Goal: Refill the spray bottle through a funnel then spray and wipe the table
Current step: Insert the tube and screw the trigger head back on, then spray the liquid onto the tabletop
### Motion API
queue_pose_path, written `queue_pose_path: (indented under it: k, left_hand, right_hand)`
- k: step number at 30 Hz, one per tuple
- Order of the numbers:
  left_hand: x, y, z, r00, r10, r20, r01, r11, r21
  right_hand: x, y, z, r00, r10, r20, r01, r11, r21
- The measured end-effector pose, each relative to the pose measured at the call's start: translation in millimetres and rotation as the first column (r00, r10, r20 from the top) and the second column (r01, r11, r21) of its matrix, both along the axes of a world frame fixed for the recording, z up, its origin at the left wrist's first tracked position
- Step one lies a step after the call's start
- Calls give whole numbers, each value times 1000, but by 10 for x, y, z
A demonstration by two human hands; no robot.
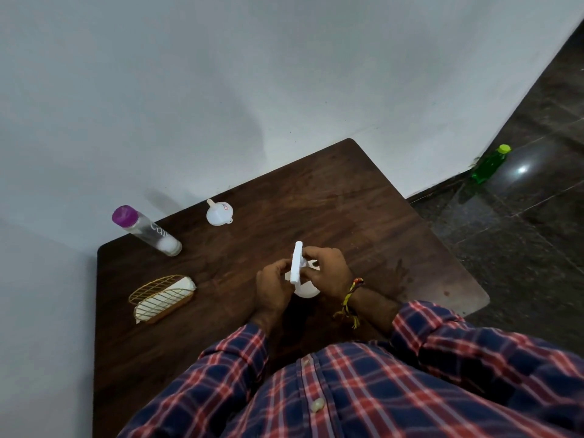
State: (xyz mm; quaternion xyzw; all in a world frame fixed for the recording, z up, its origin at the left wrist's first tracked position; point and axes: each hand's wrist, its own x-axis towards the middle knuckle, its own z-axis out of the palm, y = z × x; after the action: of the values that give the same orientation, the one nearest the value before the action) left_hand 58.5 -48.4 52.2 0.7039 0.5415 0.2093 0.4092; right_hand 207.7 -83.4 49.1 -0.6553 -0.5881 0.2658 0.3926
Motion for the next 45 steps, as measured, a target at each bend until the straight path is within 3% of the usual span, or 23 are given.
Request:
queue_pose_path:
  k: [4,9,13,17,19,21,23,25,27,31,35,38,41,45]
  left_hand:
    - [5,12,41,999,-23,-36,24,1000,13]
    - [-45,64,13,995,-62,-82,63,998,8]
    - [-26,-37,22,999,5,-44,-2,997,74]
    - [-42,-84,6,1000,16,16,-16,1000,-4]
    - [-75,-60,44,999,-36,22,37,999,-40]
    - [-118,-30,101,997,-69,25,70,997,-32]
    - [-159,-23,104,996,-73,57,75,997,-36]
    - [-201,-49,86,992,-56,113,64,996,-69]
    - [-256,-84,36,992,-22,120,33,996,-87]
    - [-320,-140,-76,998,25,51,-20,994,-109]
    - [-326,-229,-109,999,18,44,-11,989,-147]
    - [-346,-290,-178,999,1,37,7,979,-202]
    - [-434,-337,-210,1000,-8,-3,7,967,-254]
    - [-794,-378,-391,959,61,-278,-142,949,-282]
  right_hand:
    - [-78,-40,-14,995,-98,18,97,994,51]
    - [-34,34,15,998,-57,35,56,998,18]
    - [-160,-35,-15,986,-154,57,154,988,17]
    - [-175,-98,6,979,-200,31,199,980,26]
    - [-88,-78,30,995,-98,-35,98,995,-9]
    - [33,-35,73,979,93,-180,-117,985,-130]
    - [170,11,109,900,271,-342,-367,894,-257]
    - [263,51,138,821,340,-459,-493,827,-270]
    - [254,85,146,830,321,-456,-455,863,-222]
    - [54,64,88,930,149,-336,-221,957,-186]
    - [-120,-41,-10,922,187,-338,-244,960,-136]
    - [-252,-87,-70,912,294,-286,-306,952,4]
    - [-403,-161,-67,890,287,-354,-264,958,112]
    - [-529,-169,23,915,218,-338,-192,975,110]
